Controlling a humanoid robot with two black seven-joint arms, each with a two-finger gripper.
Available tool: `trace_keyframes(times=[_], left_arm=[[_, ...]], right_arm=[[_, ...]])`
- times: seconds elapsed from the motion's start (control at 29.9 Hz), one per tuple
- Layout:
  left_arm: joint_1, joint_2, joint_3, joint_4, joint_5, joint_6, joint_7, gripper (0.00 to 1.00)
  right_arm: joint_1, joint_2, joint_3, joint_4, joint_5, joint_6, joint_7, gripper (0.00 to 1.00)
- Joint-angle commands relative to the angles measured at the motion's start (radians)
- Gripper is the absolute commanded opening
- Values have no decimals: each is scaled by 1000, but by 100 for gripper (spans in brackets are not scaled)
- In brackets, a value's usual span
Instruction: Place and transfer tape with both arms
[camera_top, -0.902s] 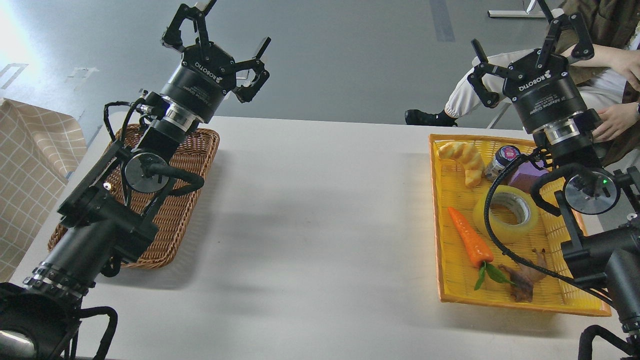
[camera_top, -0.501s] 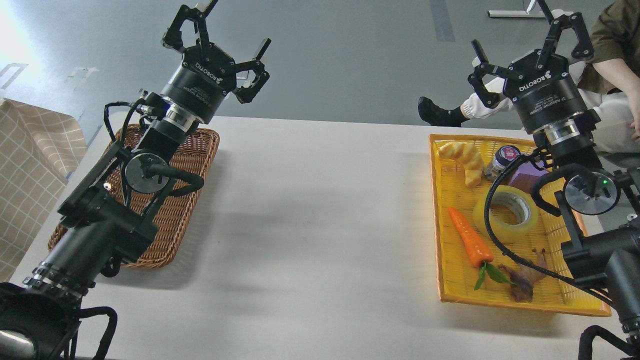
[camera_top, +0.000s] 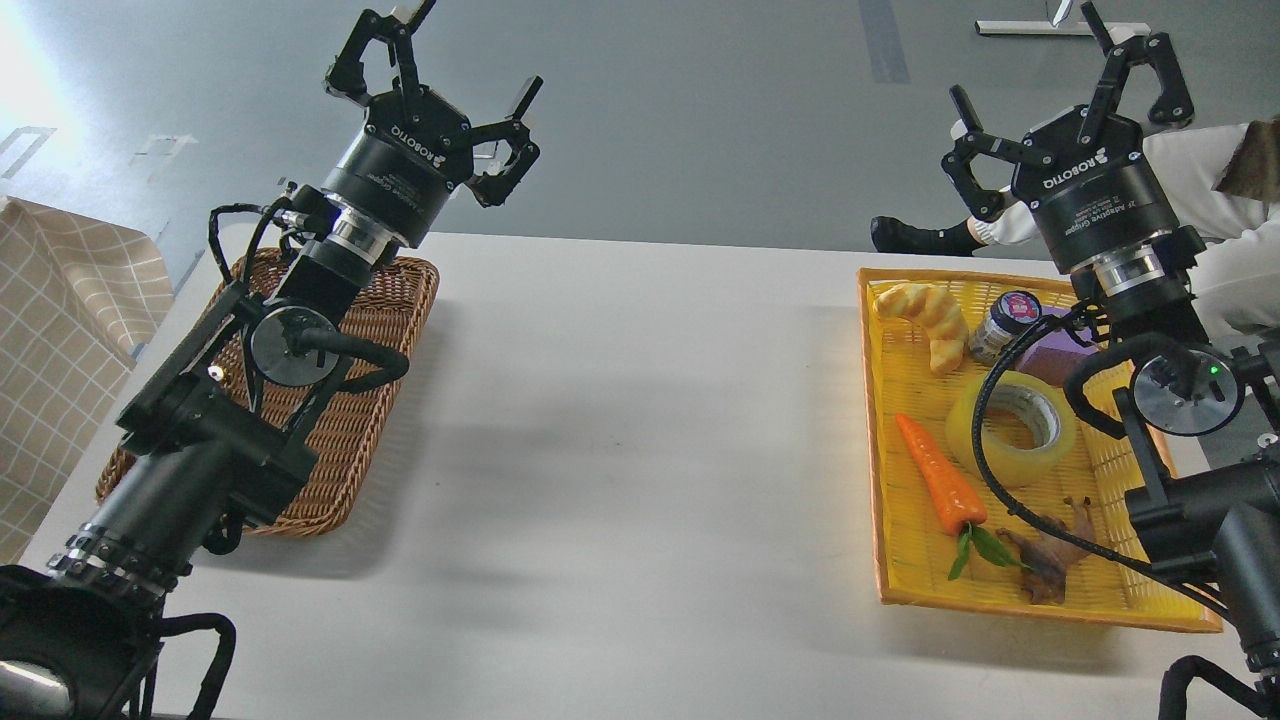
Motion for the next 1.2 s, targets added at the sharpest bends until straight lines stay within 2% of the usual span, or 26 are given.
trace_keyframes(times=[0.0,0.17,0.2,0.4,1.17], left_arm=[[0,2,0,-1,0,0,-35,98],[0,5,15,-1,0,0,-127,98],[0,6,17,-1,0,0,-132,98],[0,6,21,-1,1,0,-123,98],[0,5,20,-1,1,0,-134,98]], right_arm=[[0,0,2,1,0,0,0,100],[0,0,6,1,0,0,0,100],[0,0,6,1,0,0,0,100],[0,0,6,1,0,0,0,100],[3,-35,6,9,0,0,0,100]])
